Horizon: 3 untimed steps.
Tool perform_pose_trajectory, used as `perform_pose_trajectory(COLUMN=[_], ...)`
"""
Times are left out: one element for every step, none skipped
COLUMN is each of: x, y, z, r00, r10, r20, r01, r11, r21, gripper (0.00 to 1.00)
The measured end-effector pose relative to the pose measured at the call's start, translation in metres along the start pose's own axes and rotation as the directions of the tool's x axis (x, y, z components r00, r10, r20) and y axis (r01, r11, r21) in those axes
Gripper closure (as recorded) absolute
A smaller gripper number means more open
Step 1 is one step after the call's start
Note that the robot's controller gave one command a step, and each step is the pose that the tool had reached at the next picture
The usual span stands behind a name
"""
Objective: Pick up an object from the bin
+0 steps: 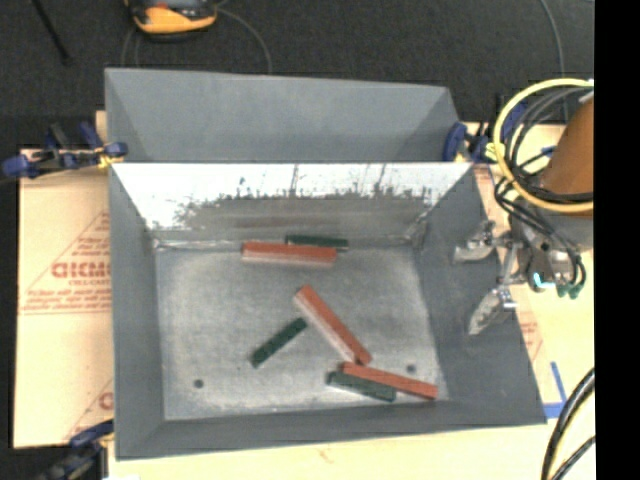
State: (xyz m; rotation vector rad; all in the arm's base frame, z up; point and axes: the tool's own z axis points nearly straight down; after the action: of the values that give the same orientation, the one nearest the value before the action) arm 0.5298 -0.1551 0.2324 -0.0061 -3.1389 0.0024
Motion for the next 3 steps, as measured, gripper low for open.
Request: perform_pose_trajectory(x=[-0.002, 0.021, 0.020], y=[0.001, 0.024, 0.059], z=[-0.004, 0.060, 0.071], r00=[1.000, 1.000, 1.000], r10=[-0.003, -0.023, -0.018], r20=[0.007, 0.010, 0.002], r01=[0.003, 0.023, 0.018], r11=[1.000, 1.000, 1.000], r21=[0.001, 0.002, -0.003], gripper=[0.00, 0.00, 0.00])
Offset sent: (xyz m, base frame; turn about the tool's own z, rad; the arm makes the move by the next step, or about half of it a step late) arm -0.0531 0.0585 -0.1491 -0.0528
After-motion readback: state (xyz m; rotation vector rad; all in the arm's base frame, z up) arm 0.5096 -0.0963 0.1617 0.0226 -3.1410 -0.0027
